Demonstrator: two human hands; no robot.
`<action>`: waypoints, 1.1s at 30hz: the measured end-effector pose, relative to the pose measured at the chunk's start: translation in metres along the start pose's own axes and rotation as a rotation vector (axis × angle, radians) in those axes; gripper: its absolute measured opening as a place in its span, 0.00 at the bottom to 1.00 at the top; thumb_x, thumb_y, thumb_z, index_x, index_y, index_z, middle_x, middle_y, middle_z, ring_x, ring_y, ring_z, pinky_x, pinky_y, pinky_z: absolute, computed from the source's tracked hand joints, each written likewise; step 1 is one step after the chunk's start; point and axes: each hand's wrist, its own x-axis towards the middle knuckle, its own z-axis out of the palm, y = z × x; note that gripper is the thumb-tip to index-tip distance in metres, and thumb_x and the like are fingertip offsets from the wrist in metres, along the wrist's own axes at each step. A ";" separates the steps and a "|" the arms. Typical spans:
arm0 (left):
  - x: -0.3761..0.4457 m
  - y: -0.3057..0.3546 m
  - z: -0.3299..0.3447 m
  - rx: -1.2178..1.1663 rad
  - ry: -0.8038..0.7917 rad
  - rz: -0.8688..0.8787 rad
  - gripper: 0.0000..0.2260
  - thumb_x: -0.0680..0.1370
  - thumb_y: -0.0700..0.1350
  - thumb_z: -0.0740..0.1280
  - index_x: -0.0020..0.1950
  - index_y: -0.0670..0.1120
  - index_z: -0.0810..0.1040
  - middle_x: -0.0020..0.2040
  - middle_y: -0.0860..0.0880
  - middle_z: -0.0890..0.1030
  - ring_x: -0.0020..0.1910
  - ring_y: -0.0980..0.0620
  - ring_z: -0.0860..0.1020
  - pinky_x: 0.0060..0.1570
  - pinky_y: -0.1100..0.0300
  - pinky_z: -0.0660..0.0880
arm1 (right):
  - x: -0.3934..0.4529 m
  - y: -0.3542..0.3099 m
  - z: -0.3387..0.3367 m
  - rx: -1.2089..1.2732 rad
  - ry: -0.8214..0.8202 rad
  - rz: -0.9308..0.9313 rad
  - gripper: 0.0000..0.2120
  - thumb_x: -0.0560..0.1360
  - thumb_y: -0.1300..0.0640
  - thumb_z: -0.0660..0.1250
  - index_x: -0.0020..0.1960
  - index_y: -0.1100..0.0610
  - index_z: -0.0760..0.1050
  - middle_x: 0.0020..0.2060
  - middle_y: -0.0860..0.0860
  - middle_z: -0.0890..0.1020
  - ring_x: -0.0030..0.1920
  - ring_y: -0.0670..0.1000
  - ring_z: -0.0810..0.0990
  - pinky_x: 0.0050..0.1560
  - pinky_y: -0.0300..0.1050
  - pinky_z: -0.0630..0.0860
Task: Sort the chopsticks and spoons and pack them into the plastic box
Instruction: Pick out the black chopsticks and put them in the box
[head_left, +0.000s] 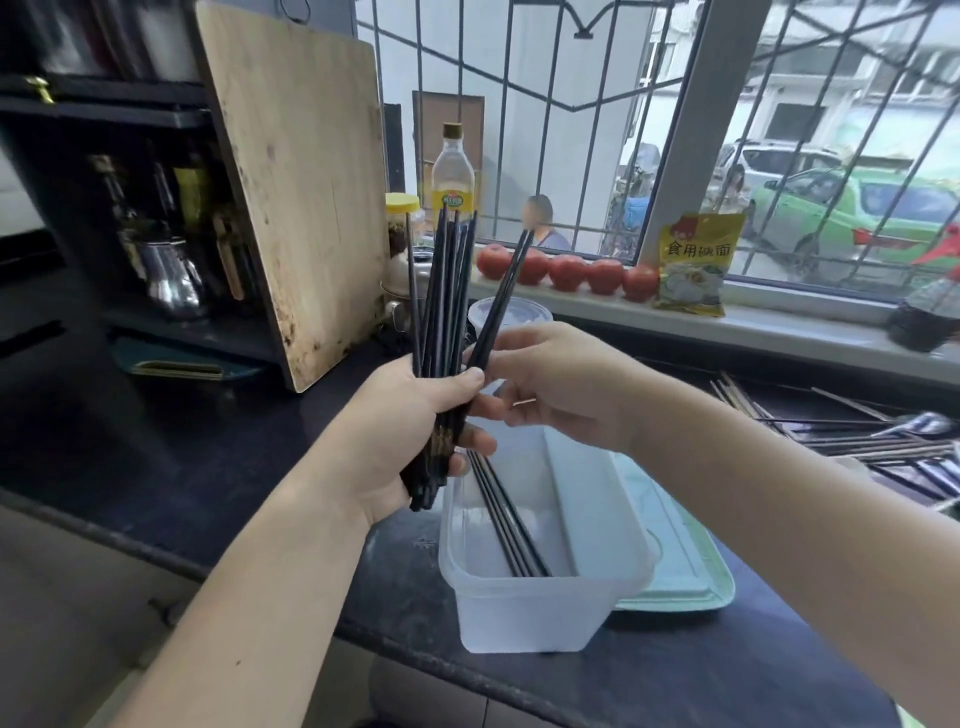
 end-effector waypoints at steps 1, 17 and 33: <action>0.000 0.000 -0.001 -0.006 0.009 -0.003 0.07 0.83 0.40 0.66 0.60 0.42 0.79 0.40 0.43 0.84 0.30 0.48 0.79 0.24 0.60 0.70 | -0.002 0.000 0.000 0.058 -0.013 0.004 0.06 0.80 0.65 0.65 0.53 0.61 0.80 0.43 0.55 0.82 0.32 0.47 0.79 0.40 0.42 0.77; 0.003 -0.009 -0.034 -0.118 0.316 0.019 0.06 0.82 0.39 0.66 0.59 0.40 0.74 0.42 0.43 0.87 0.33 0.46 0.85 0.26 0.57 0.77 | 0.026 0.033 0.017 -1.074 -0.181 0.437 0.14 0.80 0.65 0.60 0.37 0.60 0.76 0.26 0.51 0.81 0.24 0.47 0.81 0.24 0.37 0.77; -0.004 -0.003 -0.007 -0.118 0.083 -0.043 0.07 0.81 0.40 0.67 0.54 0.37 0.82 0.42 0.42 0.85 0.31 0.49 0.82 0.26 0.59 0.77 | 0.000 -0.015 0.001 -0.253 0.064 0.002 0.13 0.82 0.51 0.65 0.57 0.60 0.80 0.43 0.54 0.84 0.32 0.50 0.81 0.34 0.42 0.78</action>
